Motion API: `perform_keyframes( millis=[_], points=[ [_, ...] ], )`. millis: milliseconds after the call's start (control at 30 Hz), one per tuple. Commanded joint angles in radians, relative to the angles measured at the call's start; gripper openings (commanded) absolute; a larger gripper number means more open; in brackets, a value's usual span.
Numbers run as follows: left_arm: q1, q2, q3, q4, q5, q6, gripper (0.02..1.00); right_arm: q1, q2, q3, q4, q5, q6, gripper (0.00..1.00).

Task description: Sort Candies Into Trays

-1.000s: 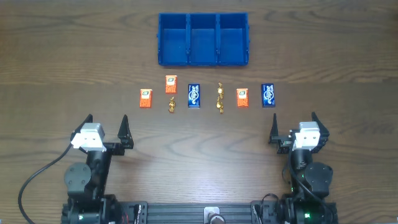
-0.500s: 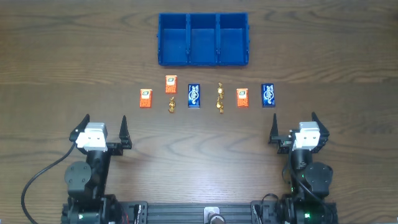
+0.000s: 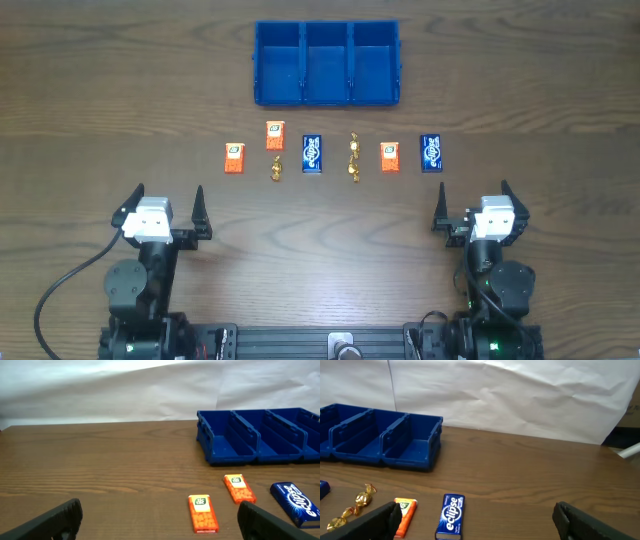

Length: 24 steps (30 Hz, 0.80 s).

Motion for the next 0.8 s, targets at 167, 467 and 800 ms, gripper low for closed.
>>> perform_keyframes(
  millis=[167,467,800],
  points=[
    [0.003,0.004,-0.020,-0.034,-0.001,0.018,0.998,-0.003,-0.008,-0.009,0.003,0.005,-0.014,0.998],
    [-0.002,0.005,-0.020,-0.033,0.003,0.021,0.967,-0.003,-0.008,-0.009,0.003,0.005,-0.014,0.998],
    [-0.131,0.616,0.660,-0.302,0.006,-0.061,0.998,-0.003,-0.008,-0.009,0.003,0.005,-0.014,0.998]
  ],
)
